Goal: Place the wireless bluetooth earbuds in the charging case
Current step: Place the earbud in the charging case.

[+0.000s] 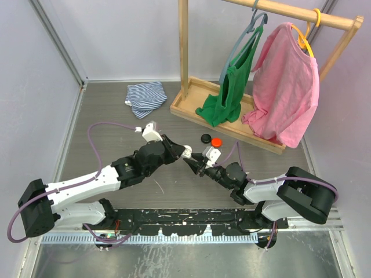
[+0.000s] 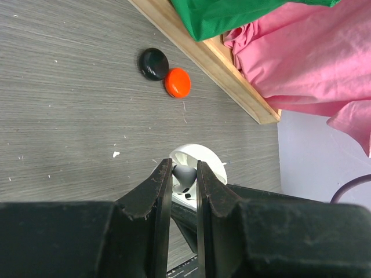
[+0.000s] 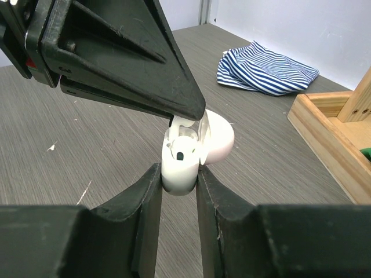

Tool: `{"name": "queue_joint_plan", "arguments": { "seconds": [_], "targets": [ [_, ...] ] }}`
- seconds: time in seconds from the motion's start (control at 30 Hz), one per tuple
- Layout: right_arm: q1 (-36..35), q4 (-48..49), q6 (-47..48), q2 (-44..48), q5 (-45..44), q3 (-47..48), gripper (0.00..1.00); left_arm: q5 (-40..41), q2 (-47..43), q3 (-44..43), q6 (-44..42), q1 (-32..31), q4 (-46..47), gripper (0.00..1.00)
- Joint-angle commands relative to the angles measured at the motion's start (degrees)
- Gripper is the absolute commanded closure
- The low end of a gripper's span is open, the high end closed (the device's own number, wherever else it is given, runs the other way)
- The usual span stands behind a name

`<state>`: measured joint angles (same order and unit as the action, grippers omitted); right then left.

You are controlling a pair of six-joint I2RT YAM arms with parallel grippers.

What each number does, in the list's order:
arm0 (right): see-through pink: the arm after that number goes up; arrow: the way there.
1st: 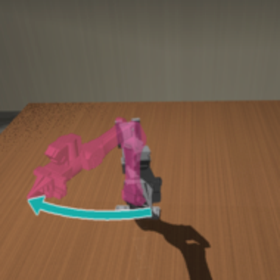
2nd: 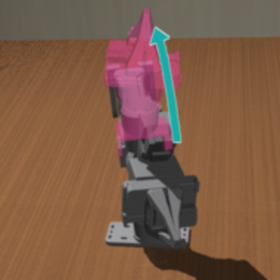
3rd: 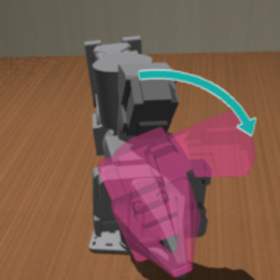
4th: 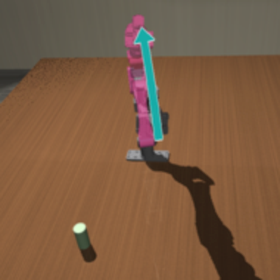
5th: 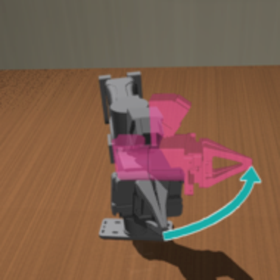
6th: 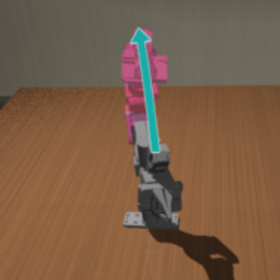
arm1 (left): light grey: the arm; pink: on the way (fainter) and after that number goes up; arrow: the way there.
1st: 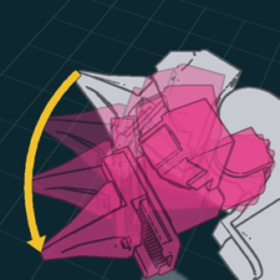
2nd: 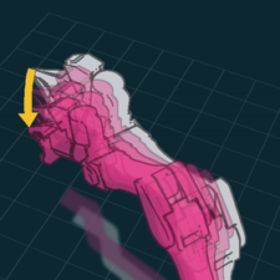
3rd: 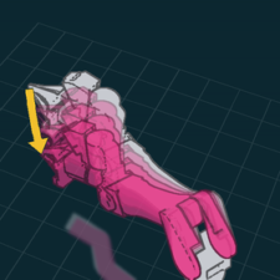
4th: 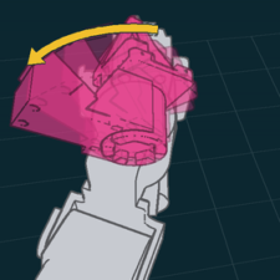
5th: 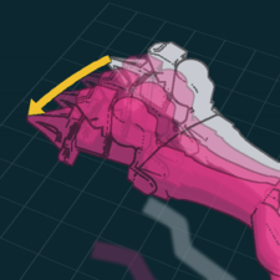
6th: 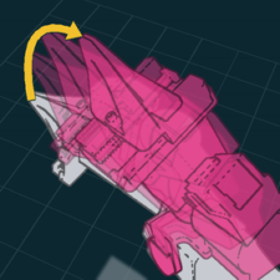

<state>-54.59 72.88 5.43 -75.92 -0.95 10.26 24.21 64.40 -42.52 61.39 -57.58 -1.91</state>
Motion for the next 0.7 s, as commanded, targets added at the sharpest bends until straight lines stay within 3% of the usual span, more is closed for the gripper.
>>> {"name": "queue_joint_plan", "arguments": {
  "seconds": [0.0,0.2,0.67],
  "targets": [
    [0.23,5.42,-0.29,0.77,-0.18,-0.03,0.99,1.79,-0.86,0.09,0.56,-0.32,3.14,0.9],
    [0.21,5.95,-0.35,0.92,-0.37,-0.31,0.99,1.48,-0.89,0.49,1.27,-0.8,1.36,0.84],
    [0.19,6.52,-1.69,1.19,0.61,-0.25,0.99,2.76,-6.59,2.0,-2.24,-0.85,-0.69,0.4]
  ]
}}
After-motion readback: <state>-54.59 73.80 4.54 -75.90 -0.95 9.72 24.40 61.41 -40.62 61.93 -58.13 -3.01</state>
